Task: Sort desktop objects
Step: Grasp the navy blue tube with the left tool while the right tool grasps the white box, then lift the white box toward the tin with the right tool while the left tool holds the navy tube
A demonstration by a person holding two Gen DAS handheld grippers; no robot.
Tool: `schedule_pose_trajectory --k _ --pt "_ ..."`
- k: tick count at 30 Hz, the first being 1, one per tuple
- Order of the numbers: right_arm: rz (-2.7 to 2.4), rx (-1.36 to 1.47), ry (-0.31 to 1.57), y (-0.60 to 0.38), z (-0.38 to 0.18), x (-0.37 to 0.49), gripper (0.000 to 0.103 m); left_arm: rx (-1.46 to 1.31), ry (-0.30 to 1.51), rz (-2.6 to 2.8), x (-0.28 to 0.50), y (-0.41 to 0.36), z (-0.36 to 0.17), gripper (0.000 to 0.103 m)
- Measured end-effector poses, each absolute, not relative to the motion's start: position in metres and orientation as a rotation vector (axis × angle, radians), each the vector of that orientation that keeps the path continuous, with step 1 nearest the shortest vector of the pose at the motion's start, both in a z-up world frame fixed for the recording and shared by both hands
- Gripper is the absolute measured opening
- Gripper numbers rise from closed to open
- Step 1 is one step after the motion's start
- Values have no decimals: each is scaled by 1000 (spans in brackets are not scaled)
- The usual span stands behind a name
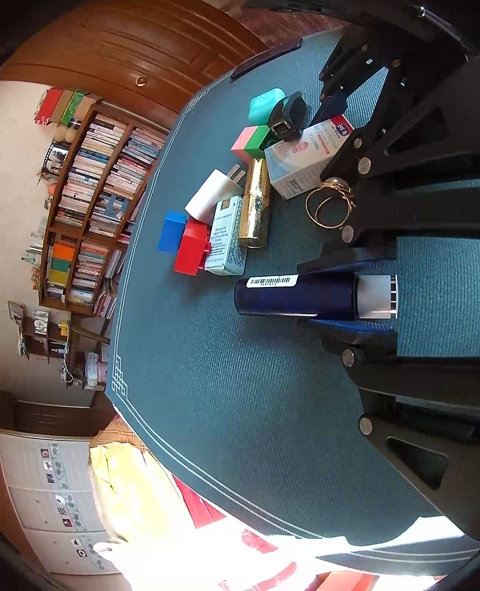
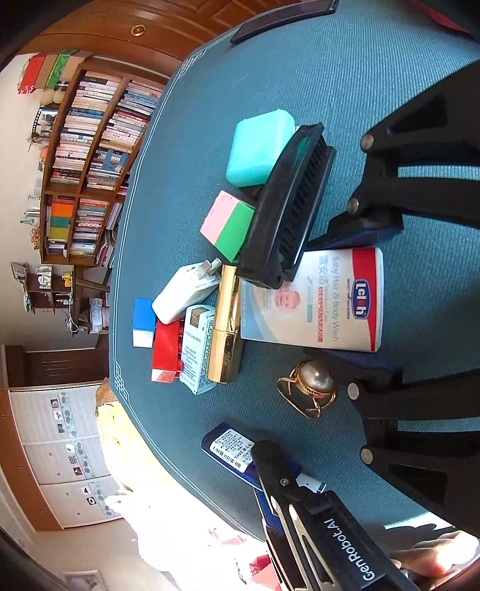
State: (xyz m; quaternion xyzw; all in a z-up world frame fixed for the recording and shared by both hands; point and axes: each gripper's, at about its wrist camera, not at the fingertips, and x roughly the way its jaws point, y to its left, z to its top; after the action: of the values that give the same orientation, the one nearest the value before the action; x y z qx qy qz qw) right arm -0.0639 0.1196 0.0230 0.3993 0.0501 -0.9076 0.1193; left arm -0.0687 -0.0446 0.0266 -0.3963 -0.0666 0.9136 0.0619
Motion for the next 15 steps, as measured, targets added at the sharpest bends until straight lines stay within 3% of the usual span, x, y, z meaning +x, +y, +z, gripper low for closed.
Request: schedule_pose_trajectory --k 15 --pt "-2641 1082 -15 161 49 7 50 -1160 -189 2773 -58 -38 37 24"
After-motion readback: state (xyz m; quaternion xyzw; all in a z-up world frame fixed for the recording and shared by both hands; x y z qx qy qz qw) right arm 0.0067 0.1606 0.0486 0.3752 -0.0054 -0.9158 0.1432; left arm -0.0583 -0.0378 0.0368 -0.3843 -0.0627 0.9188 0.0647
